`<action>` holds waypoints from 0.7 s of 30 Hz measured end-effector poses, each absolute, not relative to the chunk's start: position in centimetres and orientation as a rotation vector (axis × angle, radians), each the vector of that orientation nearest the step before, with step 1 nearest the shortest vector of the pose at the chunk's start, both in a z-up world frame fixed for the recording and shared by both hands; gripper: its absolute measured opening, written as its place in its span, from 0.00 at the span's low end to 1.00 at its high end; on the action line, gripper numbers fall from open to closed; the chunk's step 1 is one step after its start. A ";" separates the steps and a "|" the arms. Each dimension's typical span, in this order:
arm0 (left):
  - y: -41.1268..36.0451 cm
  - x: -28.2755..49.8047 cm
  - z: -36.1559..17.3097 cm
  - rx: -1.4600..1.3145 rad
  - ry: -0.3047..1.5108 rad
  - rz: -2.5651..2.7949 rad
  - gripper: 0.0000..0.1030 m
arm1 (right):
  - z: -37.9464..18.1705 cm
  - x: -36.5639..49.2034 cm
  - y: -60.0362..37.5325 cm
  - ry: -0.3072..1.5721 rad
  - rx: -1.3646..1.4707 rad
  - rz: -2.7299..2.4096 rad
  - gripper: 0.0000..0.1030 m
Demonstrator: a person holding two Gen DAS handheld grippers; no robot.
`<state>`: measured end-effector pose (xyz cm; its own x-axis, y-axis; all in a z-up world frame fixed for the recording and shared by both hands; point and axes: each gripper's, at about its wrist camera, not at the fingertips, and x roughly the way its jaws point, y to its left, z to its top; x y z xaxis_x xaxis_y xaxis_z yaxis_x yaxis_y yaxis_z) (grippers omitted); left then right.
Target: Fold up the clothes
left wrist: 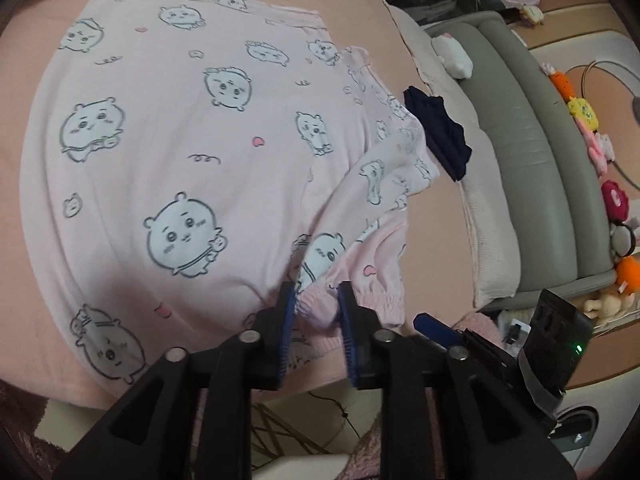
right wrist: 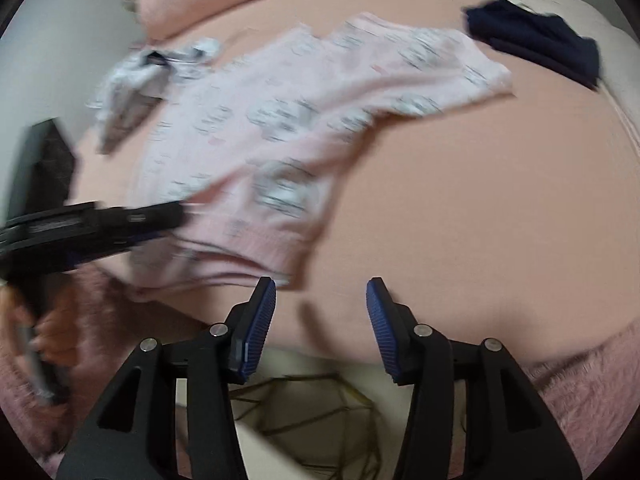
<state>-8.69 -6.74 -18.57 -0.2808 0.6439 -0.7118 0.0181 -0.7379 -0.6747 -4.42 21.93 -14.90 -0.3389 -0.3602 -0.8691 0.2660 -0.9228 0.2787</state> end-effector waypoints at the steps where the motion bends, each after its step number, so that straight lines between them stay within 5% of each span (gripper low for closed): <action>1: -6.5 -8.9 -18.7 -1.564 -0.812 2.055 0.34 | -14.7 -4.3 21.4 -0.091 1.497 -2.287 0.49; 4: -5.3 -9.5 -18.9 -1.578 -0.778 2.025 0.31 | -15.7 -4.9 19.8 -0.002 1.529 -2.293 0.50; 6: -4.7 -9.6 -18.7 -1.579 -0.726 2.054 0.12 | -16.5 -5.2 19.7 -0.007 1.582 -2.273 0.50; 16: -8.6 -6.3 -15.6 -1.537 -0.739 2.252 0.09 | -13.3 -5.5 21.3 -0.209 1.474 -2.260 0.50; 21: -11.0 -4.1 -15.4 -1.553 -0.778 2.312 0.09 | -14.1 -7.1 17.8 -0.096 1.496 -2.246 0.50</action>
